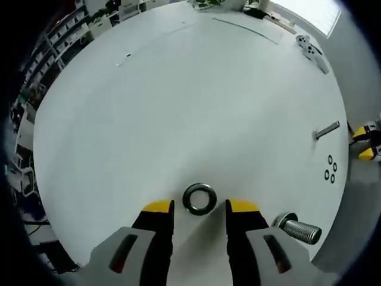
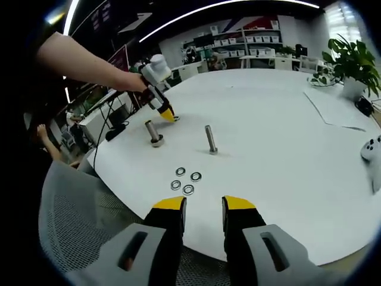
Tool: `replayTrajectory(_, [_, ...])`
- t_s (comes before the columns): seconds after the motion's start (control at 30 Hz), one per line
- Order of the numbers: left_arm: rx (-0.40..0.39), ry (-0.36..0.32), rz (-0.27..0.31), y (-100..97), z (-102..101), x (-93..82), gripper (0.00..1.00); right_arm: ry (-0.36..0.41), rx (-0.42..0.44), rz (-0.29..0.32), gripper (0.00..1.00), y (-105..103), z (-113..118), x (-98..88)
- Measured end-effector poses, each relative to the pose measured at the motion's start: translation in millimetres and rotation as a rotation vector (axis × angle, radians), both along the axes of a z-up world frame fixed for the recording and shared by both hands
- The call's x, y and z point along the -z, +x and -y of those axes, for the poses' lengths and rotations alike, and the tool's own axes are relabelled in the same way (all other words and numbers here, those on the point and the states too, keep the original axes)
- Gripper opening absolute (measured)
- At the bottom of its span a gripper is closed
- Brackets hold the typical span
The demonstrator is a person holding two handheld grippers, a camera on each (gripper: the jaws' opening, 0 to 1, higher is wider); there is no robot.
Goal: Place the washer onto the threaded stud by aligning its center hole with the stud, sliding it down to the base, and recovering from edge contact or off-axis alignment until the washer reaches the visible bottom stop.
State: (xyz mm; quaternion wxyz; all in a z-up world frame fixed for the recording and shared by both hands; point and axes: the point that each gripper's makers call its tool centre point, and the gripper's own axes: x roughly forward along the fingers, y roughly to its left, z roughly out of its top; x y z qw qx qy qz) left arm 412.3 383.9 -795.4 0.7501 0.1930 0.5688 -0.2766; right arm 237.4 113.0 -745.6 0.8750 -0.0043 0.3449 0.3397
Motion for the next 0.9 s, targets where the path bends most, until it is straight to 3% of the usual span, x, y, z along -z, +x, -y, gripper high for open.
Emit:
replayTrajectory(0.13, [0.058, 0.035, 0.016, 1.0, 1.3, 2.0, 0.31, 0.000, 0.003, 0.002, 0.27, 0.5, 0.4, -0.3])
replayTrajectory(0.43, [0.075, 0.057, -0.022, 0.9, 3.7, 2.7, 0.29, -0.001, 0.005, 0.006, 0.27, 1.1, 0.8, -0.5])
replayTrajectory(0.57, [0.078, 0.065, -0.033, 1.1, 2.4, 2.1, 0.21, 0.003, 0.010, 0.009, 0.27, 2.0, 1.3, -1.0])
replayTrajectory(0.9, [0.079, 0.112, -0.089, 4.2, 2.9, 4.9, 0.20, 0.009, 0.016, 0.019, 0.27, 3.2, 1.8, -2.4])
